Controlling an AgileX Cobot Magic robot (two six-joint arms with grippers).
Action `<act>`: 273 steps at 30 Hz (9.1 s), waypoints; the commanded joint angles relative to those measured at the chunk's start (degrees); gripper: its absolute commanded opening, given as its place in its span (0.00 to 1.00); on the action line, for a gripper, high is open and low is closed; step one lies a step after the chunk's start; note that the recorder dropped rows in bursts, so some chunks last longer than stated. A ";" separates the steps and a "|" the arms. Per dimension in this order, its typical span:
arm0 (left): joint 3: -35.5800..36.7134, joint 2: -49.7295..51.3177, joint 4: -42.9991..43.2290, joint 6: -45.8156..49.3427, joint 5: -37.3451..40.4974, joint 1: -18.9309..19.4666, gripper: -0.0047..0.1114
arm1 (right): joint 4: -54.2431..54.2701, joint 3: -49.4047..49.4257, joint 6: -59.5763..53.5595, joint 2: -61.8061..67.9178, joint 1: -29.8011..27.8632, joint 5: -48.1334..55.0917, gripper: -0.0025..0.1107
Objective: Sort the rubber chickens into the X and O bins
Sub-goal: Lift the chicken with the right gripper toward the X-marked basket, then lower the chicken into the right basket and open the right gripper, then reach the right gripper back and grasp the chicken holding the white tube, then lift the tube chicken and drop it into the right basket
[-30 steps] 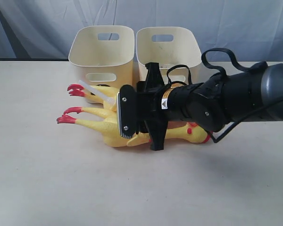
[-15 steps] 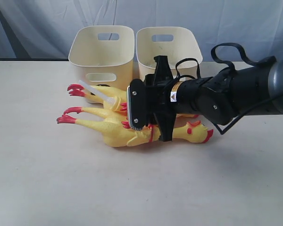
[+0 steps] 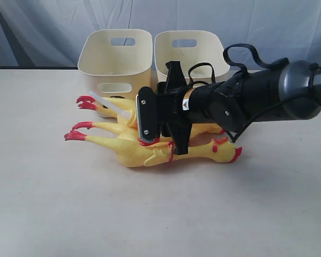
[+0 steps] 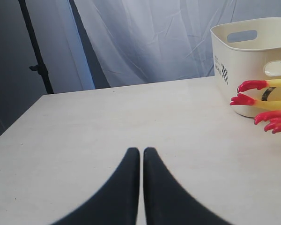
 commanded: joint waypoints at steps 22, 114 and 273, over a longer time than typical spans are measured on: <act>0.19 -0.25 0.06 -0.20 -0.27 0.18 0.07 | -0.50 -0.59 -0.07 0.72 -0.38 -0.48 0.01; 0.19 -0.25 0.06 -0.20 -0.27 0.18 0.07 | 40.79 -16.66 6.71 8.28 -9.17 -32.87 0.59; 0.19 -0.25 0.06 -0.20 -0.27 0.18 0.07 | 46.79 -16.55 18.55 -6.74 2.35 -9.22 0.01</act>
